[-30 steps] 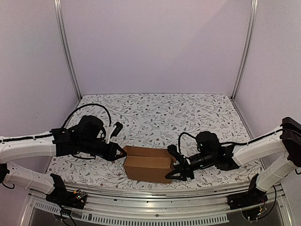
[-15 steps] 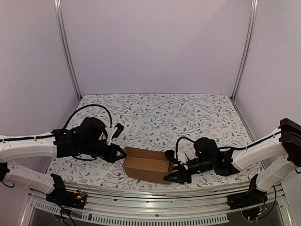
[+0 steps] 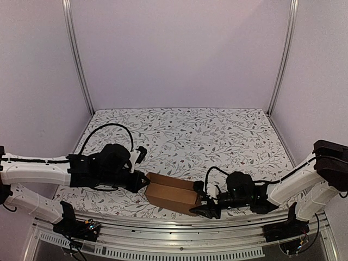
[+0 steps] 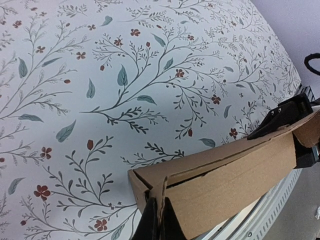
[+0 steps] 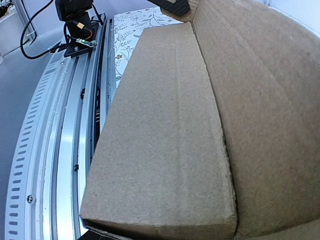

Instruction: Fold the paper box

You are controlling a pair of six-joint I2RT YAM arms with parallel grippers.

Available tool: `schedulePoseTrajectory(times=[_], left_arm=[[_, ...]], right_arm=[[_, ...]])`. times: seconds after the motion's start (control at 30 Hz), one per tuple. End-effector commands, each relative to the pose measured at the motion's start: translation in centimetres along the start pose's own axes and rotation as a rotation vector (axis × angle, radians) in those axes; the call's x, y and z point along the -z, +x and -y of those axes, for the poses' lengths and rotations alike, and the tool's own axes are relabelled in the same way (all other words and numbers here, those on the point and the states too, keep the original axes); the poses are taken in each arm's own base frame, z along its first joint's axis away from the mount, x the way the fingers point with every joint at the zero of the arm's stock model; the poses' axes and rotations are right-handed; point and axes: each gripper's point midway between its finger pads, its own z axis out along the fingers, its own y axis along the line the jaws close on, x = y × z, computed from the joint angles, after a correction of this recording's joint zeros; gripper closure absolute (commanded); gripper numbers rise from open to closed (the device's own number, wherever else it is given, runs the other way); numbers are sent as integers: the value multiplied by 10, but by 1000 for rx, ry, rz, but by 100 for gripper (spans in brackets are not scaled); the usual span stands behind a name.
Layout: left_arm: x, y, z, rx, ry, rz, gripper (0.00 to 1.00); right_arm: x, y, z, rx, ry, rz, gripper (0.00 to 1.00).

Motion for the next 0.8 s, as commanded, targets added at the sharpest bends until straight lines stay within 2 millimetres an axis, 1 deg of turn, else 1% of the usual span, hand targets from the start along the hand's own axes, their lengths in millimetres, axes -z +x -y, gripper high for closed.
schedulePoseTrajectory(times=[0.0,0.17,0.2,0.27,0.37,0.53,0.67,0.77], left_arm=[[-7,23,15,-11,26,-41,99],[-8,34,14,-4,2,-46,98],[-8,37,13,-2,-2,-49,98],[-8,42,11,1,-11,-54,97],[-6,44,10,2,-16,-55,95],[7,36,8,-26,-48,-38,83],[20,22,8,-49,-60,5,71],[30,8,11,-87,-77,34,62]], right_arm=[[0,-9,32,-63,175,69,60],[0,-5,35,-80,197,77,59],[1,-4,39,-83,222,78,59],[1,-3,41,-86,233,81,58],[0,-2,40,-87,228,78,58],[-1,-1,39,-85,220,72,58],[-3,-1,37,-83,212,71,58],[-4,2,34,-78,205,61,57]])
